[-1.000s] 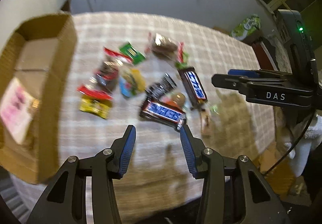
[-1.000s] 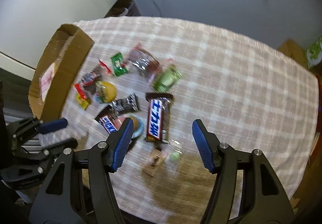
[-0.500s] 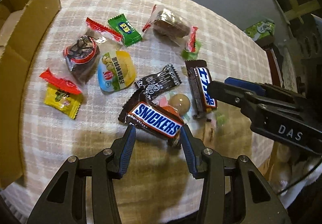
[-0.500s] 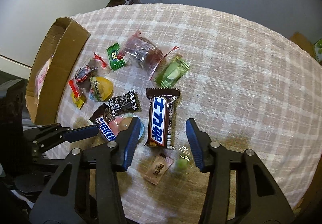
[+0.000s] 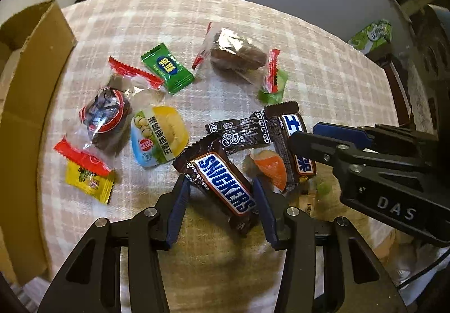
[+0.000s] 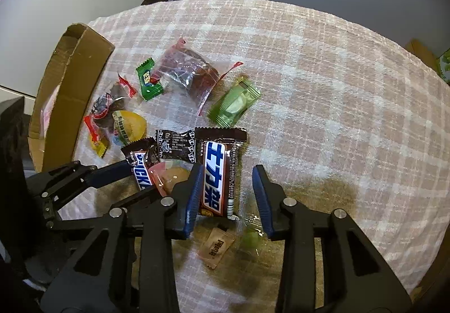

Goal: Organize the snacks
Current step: 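Grasp a Snickers bar with the left tool while the right tool grasps another chocolate bar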

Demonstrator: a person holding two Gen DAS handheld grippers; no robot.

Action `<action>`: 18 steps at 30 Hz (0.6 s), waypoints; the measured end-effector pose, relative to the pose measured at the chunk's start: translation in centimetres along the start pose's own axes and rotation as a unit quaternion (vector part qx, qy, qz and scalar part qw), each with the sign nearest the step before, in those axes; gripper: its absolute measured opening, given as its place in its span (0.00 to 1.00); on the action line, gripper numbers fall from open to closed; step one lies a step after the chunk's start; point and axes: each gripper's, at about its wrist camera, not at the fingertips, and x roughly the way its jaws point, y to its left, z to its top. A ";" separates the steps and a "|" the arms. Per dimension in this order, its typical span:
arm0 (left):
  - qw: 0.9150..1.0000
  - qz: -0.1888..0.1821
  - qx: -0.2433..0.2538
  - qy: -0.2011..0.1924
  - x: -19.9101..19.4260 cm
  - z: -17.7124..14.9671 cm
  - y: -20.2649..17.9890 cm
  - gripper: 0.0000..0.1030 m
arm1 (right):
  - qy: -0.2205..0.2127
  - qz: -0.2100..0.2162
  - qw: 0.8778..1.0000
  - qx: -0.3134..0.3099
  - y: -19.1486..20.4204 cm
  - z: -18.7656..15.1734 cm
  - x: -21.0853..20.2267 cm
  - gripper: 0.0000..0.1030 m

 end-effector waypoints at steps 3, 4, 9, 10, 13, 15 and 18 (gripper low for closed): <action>1.000 0.001 0.009 -0.001 0.0 -0.1 0.0 0.42 | 0.004 0.000 1.000 -0.003 0.0 0.1 0.2 0.34; 1.000 0.002 0.011 -0.002 0.0 0.0 -0.3 0.41 | 0.004 -0.001 1.000 -0.006 0.0 0.1 0.2 0.33; 1.000 0.001 0.015 0.005 -0.4 -0.4 0.7 0.41 | 0.009 -0.010 1.000 -0.015 0.1 0.4 0.1 0.27; 1.000 0.000 0.013 0.007 -0.3 -0.4 0.8 0.41 | 0.010 -0.009 1.000 -0.012 0.0 0.4 0.1 0.27; 1.000 0.007 0.009 0.009 -0.3 -0.4 1.2 0.44 | 0.010 -0.002 1.000 -0.009 -0.1 0.2 0.1 0.27; 1.000 0.017 0.010 0.005 -0.1 -0.1 0.6 0.43 | 0.010 0.000 1.000 -0.008 0.2 0.3 0.2 0.27; 0.999 0.032 0.013 -0.002 0.3 0.2 -0.2 0.40 | 0.015 0.003 1.000 -0.016 0.9 0.5 0.8 0.27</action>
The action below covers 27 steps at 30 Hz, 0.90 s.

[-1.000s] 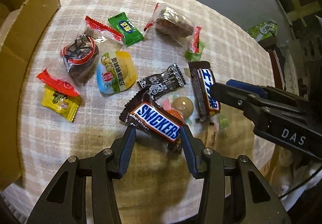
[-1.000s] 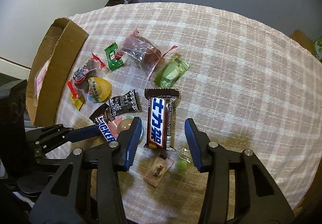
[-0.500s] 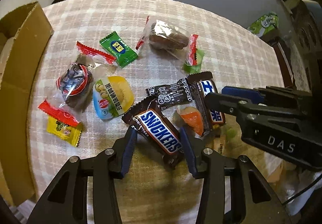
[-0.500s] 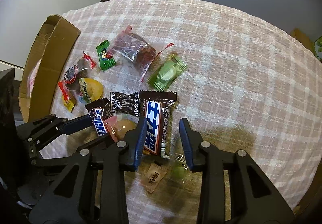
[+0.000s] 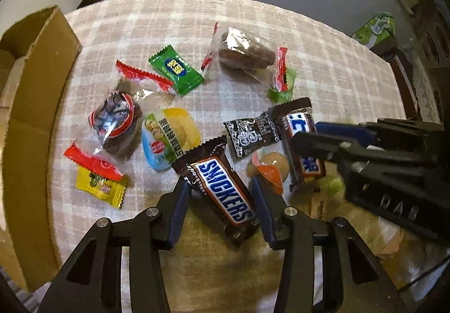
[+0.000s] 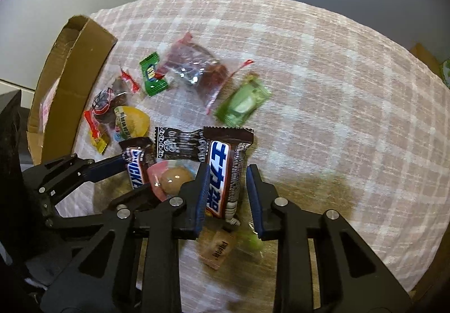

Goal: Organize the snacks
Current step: 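Grasp a Snickers bar with the left tool while the right tool grasps another chocolate bar, then carry both chocolate bars over the cardboard box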

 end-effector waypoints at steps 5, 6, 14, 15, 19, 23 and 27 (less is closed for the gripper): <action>1.000 -0.001 -0.009 -0.004 0.0 0.1 0.3 0.33 | 0.003 -0.006 1.000 -0.007 0.9 0.1 0.6 0.28; 1.000 -0.002 -0.011 -0.005 -0.1 0.0 0.7 0.32 | 0.003 -0.006 1.000 -0.007 0.9 0.1 0.6 0.28; 1.000 -0.008 -0.020 -0.009 -1.0 -0.9 2.0 0.31 | -0.002 0.004 1.000 0.005 0.9 -0.5 0.0 0.22; 1.000 -0.008 -0.019 -0.010 -1.3 -1.2 2.2 0.31 | -0.004 0.007 1.000 0.005 1.0 -0.6 -0.1 0.22; 1.000 -0.009 -0.022 -0.019 -2.2 -1.3 2.2 0.28 | -0.012 0.012 1.000 0.004 1.4 -0.9 -1.0 0.21; 0.999 -0.008 -0.030 -0.030 -3.5 -1.5 3.0 0.28 | -0.020 0.017 1.000 0.006 1.8 -1.0 -2.1 0.21; 0.998 -0.009 -0.040 -0.037 -4.5 -1.7 4.7 0.28 | -0.029 0.022 0.999 0.007 1.9 -1.0 -2.9 0.20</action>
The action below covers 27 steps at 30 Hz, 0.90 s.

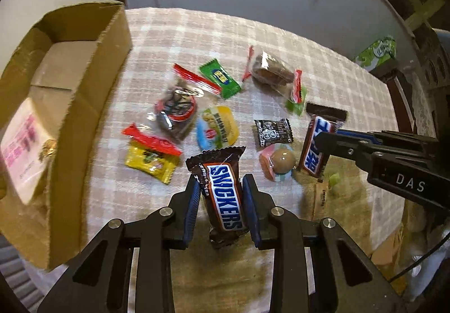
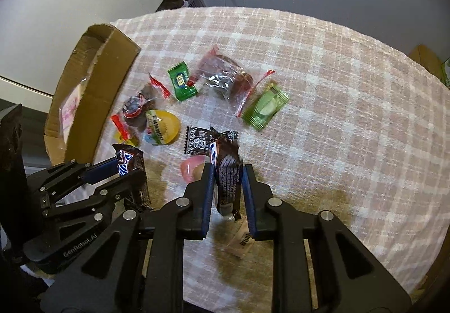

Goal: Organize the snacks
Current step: 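Carry both chocolate bars over the cardboard box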

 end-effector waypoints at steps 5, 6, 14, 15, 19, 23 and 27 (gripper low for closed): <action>1.000 0.004 -0.006 -0.010 -1.4 -0.4 0.1 0.28 | -0.013 0.006 1.000 -0.012 0.8 0.1 -1.3 0.20; 1.000 0.004 -0.008 -0.014 -1.7 -0.4 0.2 0.28 | -0.016 0.008 1.000 -0.014 1.2 0.3 -1.4 0.20; 0.999 0.007 -0.026 -0.037 -4.2 -0.1 1.2 0.28 | -0.035 0.031 0.998 -0.035 4.0 1.3 -2.8 0.20; 0.999 0.008 -0.028 -0.042 -4.5 -0.1 1.4 0.28 | -0.037 0.033 0.998 -0.038 4.3 1.4 -3.0 0.20; 0.998 0.011 -0.040 -0.054 -5.6 -0.3 2.6 0.28 | -0.042 0.051 0.997 -0.049 6.0 2.0 -3.4 0.20; 0.996 0.017 -0.056 -0.068 -6.3 -0.3 3.8 0.28 | -0.049 0.053 0.995 -0.066 7.8 2.4 -3.6 0.20; 0.994 0.029 -0.069 -0.079 -7.0 -0.2 5.2 0.28 | -0.052 0.062 0.994 -0.080 9.4 3.2 -3.6 0.20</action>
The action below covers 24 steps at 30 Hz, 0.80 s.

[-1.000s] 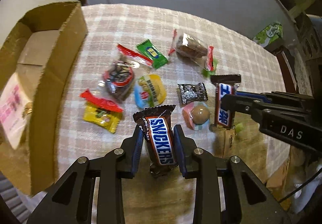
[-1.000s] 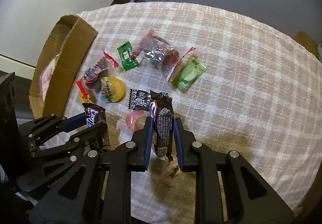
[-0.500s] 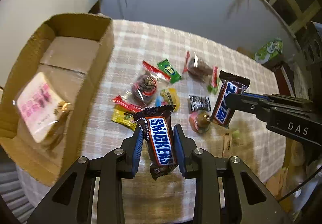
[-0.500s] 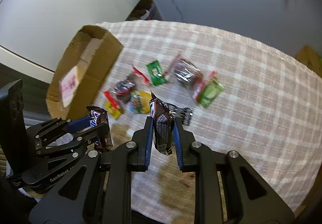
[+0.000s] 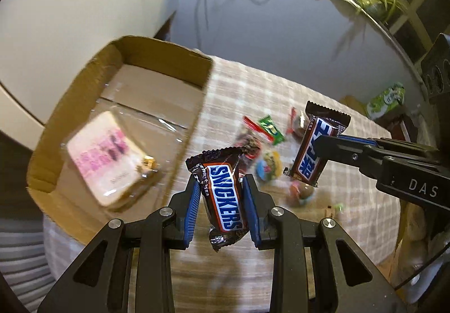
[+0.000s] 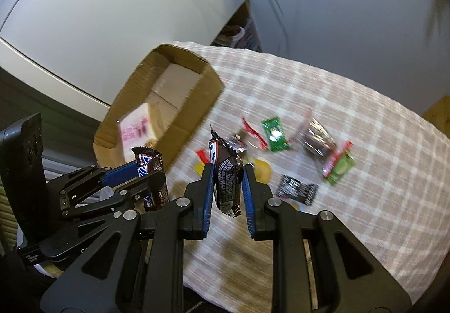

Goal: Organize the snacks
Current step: 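Carry both chocolate bars over the cardboard box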

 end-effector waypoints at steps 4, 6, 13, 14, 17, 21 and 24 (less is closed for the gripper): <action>1.000 0.011 -0.007 -0.010 -0.6 0.6 1.5 0.28 | -0.003 0.011 1.000 -0.010 1.8 1.3 0.5 0.20; 1.000 0.015 -0.009 -0.017 -0.7 1.0 2.3 0.28 | -0.005 0.013 1.000 -0.020 2.8 1.9 0.8 0.20; 0.999 0.027 -0.021 -0.032 -0.6 2.7 4.8 0.28 | -0.006 0.020 0.999 -0.044 5.9 4.6 2.2 0.20; 0.999 0.029 -0.023 -0.034 -0.6 3.0 5.2 0.28 | -0.006 0.020 0.999 -0.047 6.2 4.8 2.3 0.20; 0.998 0.033 -0.026 -0.041 -0.4 3.9 6.1 0.28 | -0.005 0.019 0.998 -0.055 7.2 6.0 3.0 0.20; 0.998 0.039 -0.030 -0.046 -0.1 5.2 6.9 0.28 | -0.002 0.019 0.998 -0.058 8.0 7.5 4.1 0.20; 0.997 0.043 -0.033 -0.046 0.4 6.0 7.3 0.28 | 0.003 0.019 0.998 -0.057 8.2 8.5 5.2 0.20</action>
